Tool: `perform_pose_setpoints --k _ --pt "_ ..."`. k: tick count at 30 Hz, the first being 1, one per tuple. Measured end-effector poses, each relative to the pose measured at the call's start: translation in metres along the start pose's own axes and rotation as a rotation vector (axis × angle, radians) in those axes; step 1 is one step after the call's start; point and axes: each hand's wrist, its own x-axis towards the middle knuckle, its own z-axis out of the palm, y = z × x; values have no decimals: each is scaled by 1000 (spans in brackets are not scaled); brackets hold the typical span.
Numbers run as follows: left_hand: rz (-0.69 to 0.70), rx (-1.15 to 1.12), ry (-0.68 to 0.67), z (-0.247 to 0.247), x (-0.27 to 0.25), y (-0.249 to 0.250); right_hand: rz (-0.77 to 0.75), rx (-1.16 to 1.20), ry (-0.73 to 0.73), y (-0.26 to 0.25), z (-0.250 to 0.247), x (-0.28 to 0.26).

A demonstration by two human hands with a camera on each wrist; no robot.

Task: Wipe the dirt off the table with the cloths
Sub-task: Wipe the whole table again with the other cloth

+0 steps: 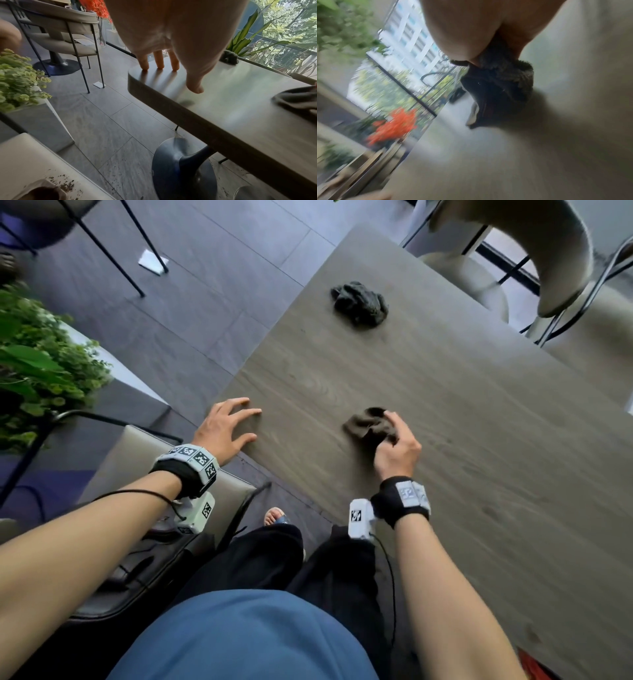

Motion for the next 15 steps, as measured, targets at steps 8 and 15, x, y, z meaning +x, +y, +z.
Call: perform_pose_setpoints --k 8,15 --pt "-36 -72 122 1 2 -6 -211 -337 -515 -38 102 -43" --pt "-90 -64 105 -4 6 -6 -385 -161 -959 -60 126 -148"
